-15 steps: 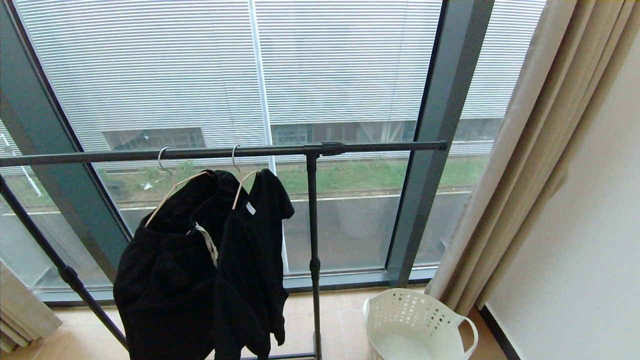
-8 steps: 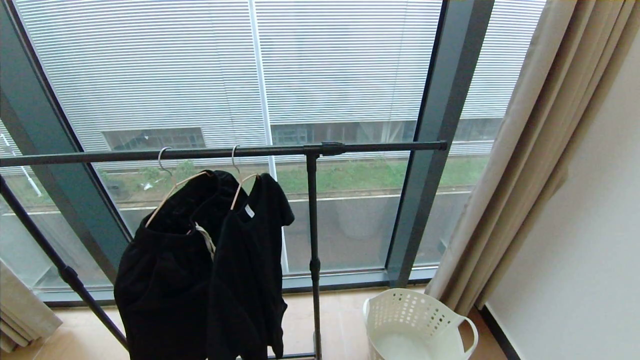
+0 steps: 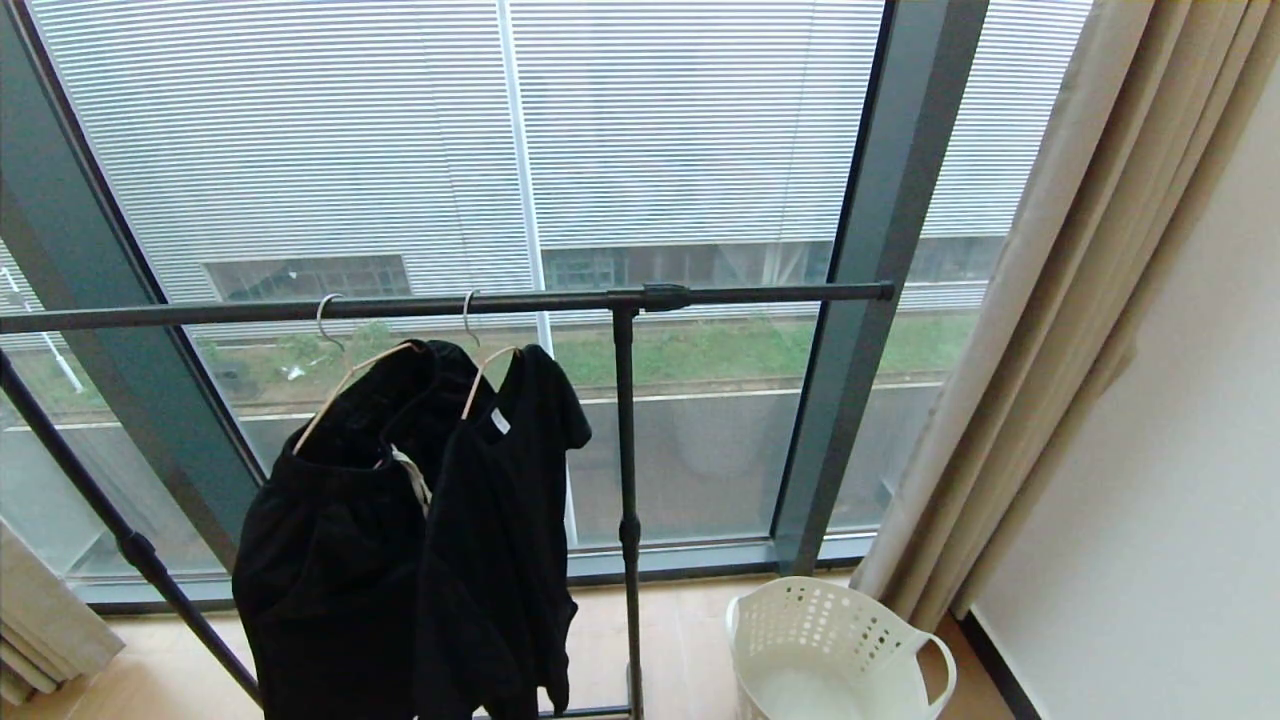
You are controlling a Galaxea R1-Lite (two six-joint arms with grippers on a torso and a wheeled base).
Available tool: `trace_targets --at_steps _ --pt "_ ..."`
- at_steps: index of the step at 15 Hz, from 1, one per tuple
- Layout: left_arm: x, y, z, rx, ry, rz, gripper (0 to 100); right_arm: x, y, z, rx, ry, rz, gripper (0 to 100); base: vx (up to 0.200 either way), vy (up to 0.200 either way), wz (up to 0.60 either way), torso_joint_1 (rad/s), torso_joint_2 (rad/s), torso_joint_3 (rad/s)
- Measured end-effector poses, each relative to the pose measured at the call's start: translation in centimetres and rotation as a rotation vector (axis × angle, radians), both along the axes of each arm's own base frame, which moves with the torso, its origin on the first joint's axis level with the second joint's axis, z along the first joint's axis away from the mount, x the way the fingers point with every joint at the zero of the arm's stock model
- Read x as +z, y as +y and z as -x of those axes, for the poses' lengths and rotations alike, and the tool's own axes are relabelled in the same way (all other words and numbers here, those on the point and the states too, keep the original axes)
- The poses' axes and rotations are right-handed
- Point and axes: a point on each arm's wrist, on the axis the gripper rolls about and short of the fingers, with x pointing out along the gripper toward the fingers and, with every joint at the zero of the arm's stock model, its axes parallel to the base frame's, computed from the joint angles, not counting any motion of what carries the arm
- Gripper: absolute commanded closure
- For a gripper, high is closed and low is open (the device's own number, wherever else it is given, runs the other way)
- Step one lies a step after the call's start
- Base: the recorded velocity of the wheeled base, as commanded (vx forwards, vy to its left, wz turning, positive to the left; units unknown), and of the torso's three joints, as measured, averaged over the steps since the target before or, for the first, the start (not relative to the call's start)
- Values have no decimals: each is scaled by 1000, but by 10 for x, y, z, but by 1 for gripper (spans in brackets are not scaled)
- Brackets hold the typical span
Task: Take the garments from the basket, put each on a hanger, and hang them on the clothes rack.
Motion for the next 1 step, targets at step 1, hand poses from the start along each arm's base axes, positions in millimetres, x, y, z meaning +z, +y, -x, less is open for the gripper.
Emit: trace_targets --at_steps 1 --pt "0 0 0 0 0 0 0 0 0 0 0 0 0 0 0 0 0 0 0 0"
